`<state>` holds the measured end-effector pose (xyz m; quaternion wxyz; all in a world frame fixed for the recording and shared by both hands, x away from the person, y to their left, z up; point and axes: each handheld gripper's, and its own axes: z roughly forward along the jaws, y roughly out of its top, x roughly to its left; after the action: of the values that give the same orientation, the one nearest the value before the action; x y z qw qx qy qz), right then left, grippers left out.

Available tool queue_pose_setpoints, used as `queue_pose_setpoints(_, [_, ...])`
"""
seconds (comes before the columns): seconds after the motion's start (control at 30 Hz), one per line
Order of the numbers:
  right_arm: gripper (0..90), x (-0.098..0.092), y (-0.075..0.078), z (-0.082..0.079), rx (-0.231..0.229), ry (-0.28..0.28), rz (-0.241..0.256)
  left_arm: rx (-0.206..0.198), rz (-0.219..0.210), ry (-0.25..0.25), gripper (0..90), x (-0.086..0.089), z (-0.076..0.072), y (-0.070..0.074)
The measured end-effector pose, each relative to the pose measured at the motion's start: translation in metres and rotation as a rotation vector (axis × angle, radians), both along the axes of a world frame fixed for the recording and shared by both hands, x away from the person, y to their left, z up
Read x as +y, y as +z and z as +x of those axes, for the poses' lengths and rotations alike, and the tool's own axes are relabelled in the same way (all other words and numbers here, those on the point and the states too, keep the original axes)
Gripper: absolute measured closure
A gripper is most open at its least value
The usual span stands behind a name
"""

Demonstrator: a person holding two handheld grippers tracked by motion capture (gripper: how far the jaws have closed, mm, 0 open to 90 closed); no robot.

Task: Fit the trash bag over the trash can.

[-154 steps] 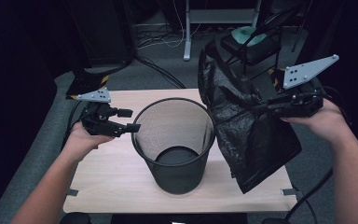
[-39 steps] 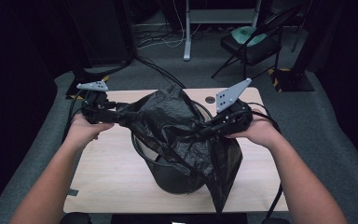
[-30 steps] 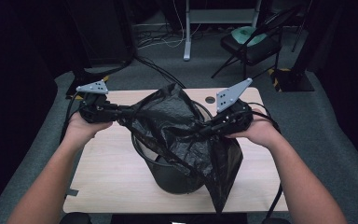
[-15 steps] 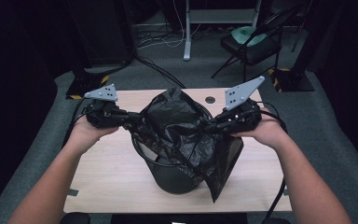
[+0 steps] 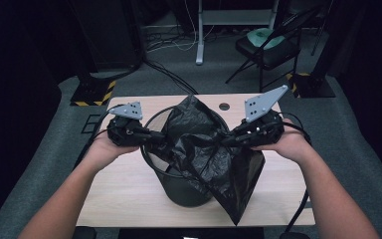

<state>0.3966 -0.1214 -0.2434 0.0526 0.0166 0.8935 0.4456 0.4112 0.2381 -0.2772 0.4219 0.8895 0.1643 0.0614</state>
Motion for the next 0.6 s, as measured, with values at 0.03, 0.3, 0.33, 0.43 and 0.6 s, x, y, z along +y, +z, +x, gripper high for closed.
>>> queue_pose_setpoints(0.03, [82.5, 0.001, -0.001, 0.0, 0.002, 0.001, -0.004, 0.003, 0.003, -0.008, 84.9, -0.001, -0.001, -0.001])
queue_pose_setpoints(0.3, [82.5, 0.008, -0.007, -0.001, 0.016, 0.014, -0.017, 0.024, 0.019, -0.047, 83.0, -0.009, -0.003, -0.007])
queue_pose_setpoints(0.33, [82.5, 0.009, -0.007, -0.001, 0.017, 0.016, -0.017, 0.025, 0.019, -0.046, 83.0, -0.01, -0.004, -0.008])
queue_pose_setpoints(0.43, [82.5, 0.012, -0.009, 0.001, 0.023, 0.021, -0.019, 0.032, 0.005, -0.045, 82.1, -0.008, -0.004, -0.009])
queue_pose_setpoints(0.6, [82.5, 0.02, -0.01, 0.005, 0.025, 0.024, -0.022, 0.03, 0.006, -0.044, 77.4, -0.007, -0.003, -0.009])
